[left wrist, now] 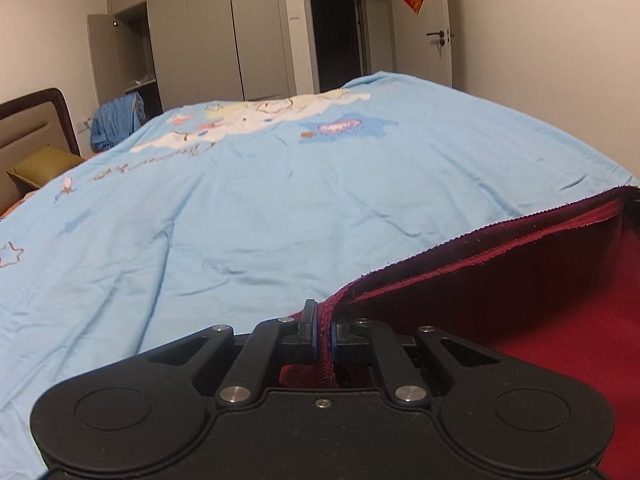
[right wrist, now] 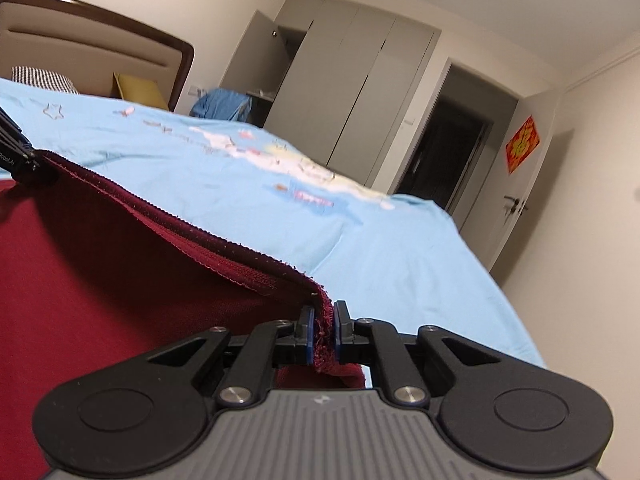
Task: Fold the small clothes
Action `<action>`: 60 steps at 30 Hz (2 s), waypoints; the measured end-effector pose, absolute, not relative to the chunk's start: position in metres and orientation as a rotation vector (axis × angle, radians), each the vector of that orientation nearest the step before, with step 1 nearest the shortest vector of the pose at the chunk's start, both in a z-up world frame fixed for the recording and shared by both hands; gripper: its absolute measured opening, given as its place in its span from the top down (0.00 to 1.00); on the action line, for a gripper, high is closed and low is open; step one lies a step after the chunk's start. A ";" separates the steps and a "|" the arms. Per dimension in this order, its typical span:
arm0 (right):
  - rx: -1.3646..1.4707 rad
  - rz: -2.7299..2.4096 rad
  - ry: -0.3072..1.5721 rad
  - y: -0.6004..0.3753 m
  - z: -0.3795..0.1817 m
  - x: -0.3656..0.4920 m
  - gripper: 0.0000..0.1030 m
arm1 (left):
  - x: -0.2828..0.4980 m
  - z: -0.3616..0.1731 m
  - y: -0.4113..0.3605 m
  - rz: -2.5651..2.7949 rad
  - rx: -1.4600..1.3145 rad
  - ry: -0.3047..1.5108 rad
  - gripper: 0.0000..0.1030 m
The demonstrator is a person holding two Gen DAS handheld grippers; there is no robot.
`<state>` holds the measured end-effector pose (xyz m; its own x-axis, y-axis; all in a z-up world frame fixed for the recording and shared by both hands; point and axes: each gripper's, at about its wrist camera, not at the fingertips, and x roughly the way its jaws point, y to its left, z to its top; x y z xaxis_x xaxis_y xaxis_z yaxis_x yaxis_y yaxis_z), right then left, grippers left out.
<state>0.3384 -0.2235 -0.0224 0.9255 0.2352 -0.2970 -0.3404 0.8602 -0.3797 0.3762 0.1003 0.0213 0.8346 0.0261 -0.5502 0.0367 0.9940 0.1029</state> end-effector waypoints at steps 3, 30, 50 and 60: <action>-0.442 0.307 0.271 -0.223 -0.036 0.353 0.90 | 0.390 0.008 0.103 -0.006 0.104 0.601 0.94; -0.434 0.387 0.233 -0.233 -0.034 0.331 0.01 | 0.351 0.020 0.115 -0.039 0.063 0.512 0.01; -0.071 0.623 0.576 -0.249 -0.063 0.432 0.01 | 0.418 -0.034 0.137 -0.217 -0.232 0.599 0.01; 0.044 0.667 0.585 -0.275 -0.074 0.445 0.00 | 0.418 -0.054 0.152 -0.260 -0.353 0.540 0.01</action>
<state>0.4451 -0.2748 -0.0738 0.6312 0.5951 -0.4975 -0.5708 0.7906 0.2216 0.4182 0.1522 -0.0535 0.8278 -0.3306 -0.4532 0.1477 0.9078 -0.3924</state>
